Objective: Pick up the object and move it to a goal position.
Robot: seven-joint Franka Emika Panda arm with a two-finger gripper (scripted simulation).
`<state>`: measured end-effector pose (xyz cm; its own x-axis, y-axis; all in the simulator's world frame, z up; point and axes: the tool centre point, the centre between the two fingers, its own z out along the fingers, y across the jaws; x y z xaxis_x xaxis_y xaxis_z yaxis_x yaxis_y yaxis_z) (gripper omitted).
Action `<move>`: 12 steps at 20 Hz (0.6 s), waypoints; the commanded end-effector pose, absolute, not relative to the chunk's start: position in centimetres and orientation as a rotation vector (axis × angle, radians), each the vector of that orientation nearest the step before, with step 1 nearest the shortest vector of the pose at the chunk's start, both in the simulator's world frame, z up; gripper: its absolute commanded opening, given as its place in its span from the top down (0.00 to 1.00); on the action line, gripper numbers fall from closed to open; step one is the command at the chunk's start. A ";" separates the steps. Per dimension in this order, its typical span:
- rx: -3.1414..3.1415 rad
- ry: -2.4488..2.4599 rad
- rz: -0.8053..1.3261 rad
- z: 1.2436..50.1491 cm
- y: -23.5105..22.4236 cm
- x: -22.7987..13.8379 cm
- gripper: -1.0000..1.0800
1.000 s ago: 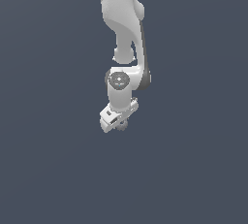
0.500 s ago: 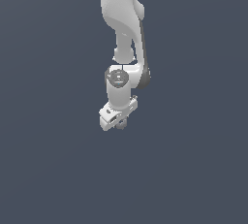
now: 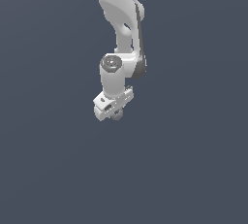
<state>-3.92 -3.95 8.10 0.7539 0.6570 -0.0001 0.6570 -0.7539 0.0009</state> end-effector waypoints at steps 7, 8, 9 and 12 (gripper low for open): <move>2.941 1.102 0.001 12.7 -6.9 -8.1 1.00; 2.941 1.102 0.001 13.2 -7.1 -8.4 1.00; 2.941 1.102 0.001 13.6 -7.4 -8.8 1.00; 2.942 1.103 0.001 14.7 -8.0 -9.7 1.00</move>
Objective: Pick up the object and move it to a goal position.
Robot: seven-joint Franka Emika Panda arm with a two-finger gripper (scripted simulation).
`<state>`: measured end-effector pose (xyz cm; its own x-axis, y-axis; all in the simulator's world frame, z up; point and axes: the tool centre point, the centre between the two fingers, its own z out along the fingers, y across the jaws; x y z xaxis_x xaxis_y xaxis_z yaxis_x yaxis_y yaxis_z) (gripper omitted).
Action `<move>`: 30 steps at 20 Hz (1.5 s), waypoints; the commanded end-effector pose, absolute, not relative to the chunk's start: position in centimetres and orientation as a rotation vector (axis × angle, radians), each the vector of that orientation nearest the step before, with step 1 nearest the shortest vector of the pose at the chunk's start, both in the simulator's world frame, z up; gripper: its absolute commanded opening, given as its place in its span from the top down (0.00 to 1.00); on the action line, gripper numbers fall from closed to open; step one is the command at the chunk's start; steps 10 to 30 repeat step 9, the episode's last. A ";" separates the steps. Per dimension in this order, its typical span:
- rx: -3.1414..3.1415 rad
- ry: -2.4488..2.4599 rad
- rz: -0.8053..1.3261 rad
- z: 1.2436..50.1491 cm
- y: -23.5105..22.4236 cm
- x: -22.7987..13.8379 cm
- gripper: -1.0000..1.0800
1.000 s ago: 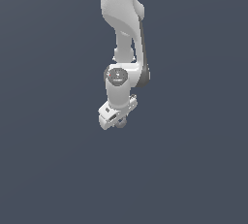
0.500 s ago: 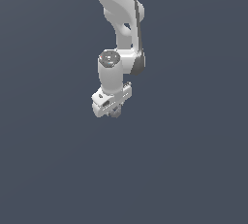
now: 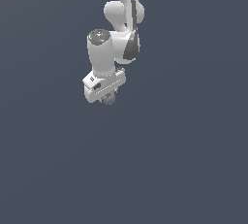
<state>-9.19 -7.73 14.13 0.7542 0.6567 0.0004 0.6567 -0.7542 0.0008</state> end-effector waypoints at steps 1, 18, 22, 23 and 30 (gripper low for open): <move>2.942 1.103 0.001 15.0 -8.2 -9.9 1.00; 2.942 1.103 0.001 16.1 -8.9 -10.8 1.00; 2.942 1.103 0.001 16.1 -8.9 -10.8 1.00; 2.942 1.103 0.001 16.1 -8.9 -10.8 1.00; 2.942 1.103 0.001 16.1 -8.9 -10.8 1.00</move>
